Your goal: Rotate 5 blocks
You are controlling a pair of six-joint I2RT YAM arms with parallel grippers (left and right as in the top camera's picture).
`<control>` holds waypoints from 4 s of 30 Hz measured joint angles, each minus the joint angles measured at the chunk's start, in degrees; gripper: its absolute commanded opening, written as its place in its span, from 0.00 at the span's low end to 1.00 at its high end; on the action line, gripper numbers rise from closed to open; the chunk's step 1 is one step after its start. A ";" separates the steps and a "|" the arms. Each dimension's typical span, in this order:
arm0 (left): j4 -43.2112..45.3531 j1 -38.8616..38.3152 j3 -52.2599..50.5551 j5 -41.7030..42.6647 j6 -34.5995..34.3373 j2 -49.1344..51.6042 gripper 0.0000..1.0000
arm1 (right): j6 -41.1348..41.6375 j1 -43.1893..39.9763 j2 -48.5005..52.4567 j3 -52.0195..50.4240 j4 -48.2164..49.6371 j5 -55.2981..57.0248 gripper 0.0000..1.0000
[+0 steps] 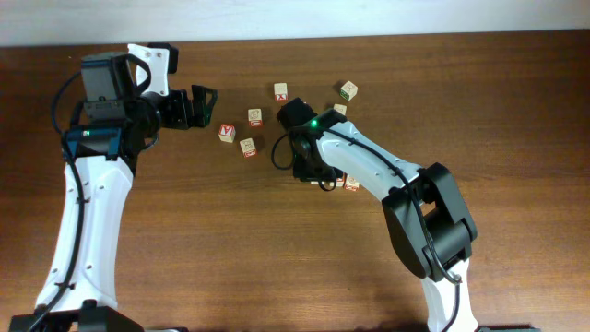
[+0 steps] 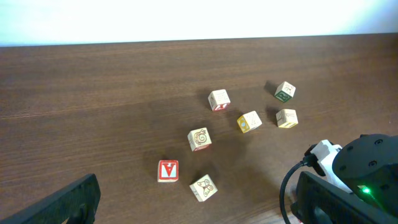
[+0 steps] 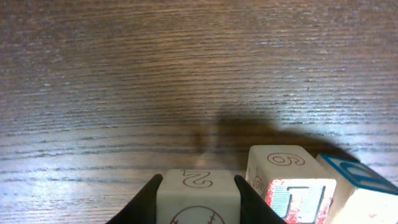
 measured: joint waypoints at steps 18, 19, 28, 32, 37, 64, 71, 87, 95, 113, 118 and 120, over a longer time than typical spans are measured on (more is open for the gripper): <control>0.02 0.00 0.00 0.00 0.00 0.00 0.99 | -10.08 -0.42 0.20 10.78 9.35 4.68 0.72; 0.00 0.00 0.00 0.00 0.00 0.00 0.99 | -11.37 -1.07 0.33 10.86 13.05 5.07 0.73; 0.02 0.00 0.00 0.00 0.00 0.00 0.99 | -26.36 -7.48 9.68 25.55 15.58 1.88 0.77; -0.02 0.00 0.00 0.00 0.00 0.00 0.99 | -27.67 -7.21 15.04 26.12 16.46 0.57 0.73; 0.02 0.00 0.00 0.00 0.00 0.00 0.99 | -26.71 -7.21 18.29 26.12 17.38 -0.04 0.66; 0.02 0.00 0.00 0.02 0.00 0.00 0.99 | -5.64 2.97 12.00 20.74 -12.44 -0.52 0.19; 0.02 0.00 0.00 0.00 0.00 0.00 0.99 | -2.05 2.97 11.23 18.40 -13.68 -0.94 0.37; 0.02 0.00 0.00 0.00 0.00 0.04 0.99 | -5.16 2.97 11.23 26.80 -22.40 -1.75 0.67; 0.07 0.00 0.00 0.00 0.00 0.09 0.99 | -16.83 4.48 11.23 28.30 -3.72 -3.26 0.70; 0.00 0.00 0.00 0.00 0.00 0.09 0.99 | -23.08 6.51 18.99 28.30 13.46 -4.81 0.50; 0.02 0.00 0.00 0.00 0.00 0.09 0.99 | -22.97 6.51 19.08 28.30 13.49 -4.85 0.41; 0.00 0.00 0.00 0.00 0.00 0.09 0.99 | -22.99 6.51 19.08 28.30 13.29 -4.85 0.39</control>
